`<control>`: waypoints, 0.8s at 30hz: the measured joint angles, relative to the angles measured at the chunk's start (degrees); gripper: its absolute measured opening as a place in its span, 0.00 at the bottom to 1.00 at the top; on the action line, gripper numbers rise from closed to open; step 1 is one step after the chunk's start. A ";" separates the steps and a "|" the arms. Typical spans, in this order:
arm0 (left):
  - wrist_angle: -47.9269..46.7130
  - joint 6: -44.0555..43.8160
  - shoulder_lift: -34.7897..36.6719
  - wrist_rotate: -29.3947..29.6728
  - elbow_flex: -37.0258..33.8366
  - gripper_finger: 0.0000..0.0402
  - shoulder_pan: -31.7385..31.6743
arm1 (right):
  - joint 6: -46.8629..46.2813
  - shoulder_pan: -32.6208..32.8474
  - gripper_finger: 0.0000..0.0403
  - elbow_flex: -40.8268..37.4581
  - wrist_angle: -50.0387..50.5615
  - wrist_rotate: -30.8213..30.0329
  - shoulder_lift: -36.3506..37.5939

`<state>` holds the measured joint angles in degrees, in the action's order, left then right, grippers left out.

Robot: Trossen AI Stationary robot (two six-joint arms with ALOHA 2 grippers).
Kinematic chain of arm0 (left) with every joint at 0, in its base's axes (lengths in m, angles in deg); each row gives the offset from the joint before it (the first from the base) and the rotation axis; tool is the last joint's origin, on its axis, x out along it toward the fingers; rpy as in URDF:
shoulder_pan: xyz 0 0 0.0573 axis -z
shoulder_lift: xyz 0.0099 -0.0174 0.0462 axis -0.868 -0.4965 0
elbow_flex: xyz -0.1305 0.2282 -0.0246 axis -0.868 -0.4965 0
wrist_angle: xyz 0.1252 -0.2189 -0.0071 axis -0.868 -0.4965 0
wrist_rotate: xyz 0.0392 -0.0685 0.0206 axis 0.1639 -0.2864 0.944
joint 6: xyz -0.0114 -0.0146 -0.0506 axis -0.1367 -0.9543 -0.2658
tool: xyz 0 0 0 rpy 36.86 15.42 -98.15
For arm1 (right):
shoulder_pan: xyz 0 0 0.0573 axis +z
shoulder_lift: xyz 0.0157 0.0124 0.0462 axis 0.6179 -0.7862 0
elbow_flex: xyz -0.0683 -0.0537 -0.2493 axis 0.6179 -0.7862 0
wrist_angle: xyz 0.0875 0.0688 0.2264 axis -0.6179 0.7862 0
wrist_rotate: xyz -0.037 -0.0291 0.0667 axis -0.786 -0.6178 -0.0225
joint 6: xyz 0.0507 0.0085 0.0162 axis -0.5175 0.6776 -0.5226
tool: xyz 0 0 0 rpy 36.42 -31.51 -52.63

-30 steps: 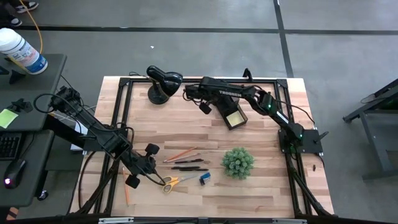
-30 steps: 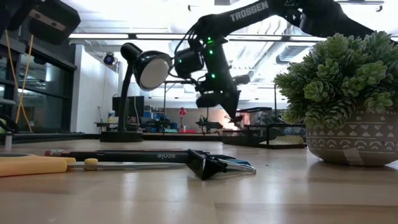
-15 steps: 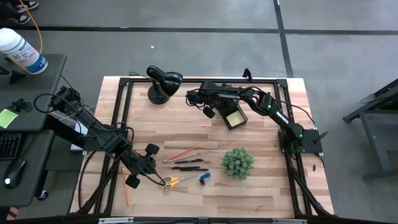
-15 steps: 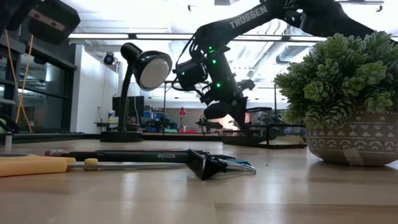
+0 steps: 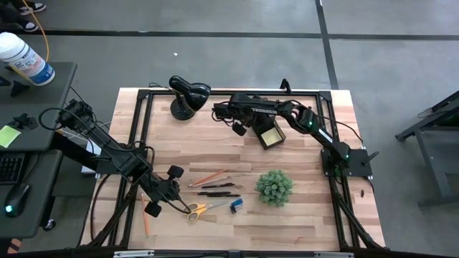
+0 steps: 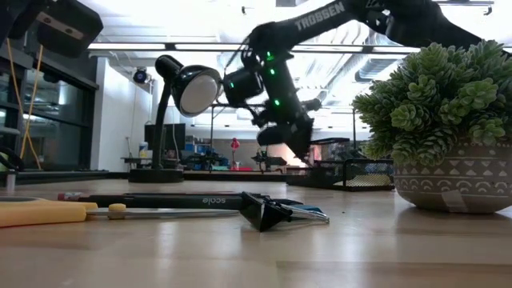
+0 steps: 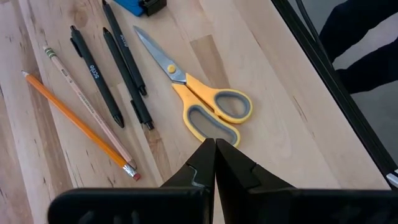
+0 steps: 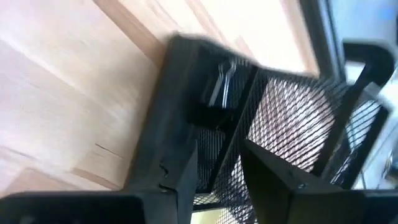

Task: Pick and place office supplies into organizer
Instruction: Put the binder clip into the desk organizer

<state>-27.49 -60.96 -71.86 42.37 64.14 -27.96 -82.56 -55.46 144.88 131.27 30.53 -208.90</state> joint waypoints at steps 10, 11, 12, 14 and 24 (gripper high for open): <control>-0.17 0.13 0.02 -0.48 0.00 0.00 0.00 | 3.14 5.18 0.32 7.41 -3.06 5.44 4.61; -0.13 0.13 0.02 -0.48 0.00 0.00 0.02 | 2.05 5.98 0.32 6.72 -2.52 6.12 5.69; -0.14 0.13 0.02 -0.48 0.00 0.00 0.04 | 1.30 7.05 0.32 6.32 -1.91 6.74 6.36; -0.17 0.13 0.02 -0.62 0.00 0.00 0.04 | 0.45 9.31 0.32 5.72 -1.11 6.97 7.55; -0.33 1.92 0.02 -1.00 0.00 0.00 0.94 | -6.27 23.72 0.32 3.45 -7.19 13.59 8.48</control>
<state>-27.82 -59.04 -71.83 41.37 64.14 -27.02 -88.82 -31.75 148.33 124.08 44.12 -200.42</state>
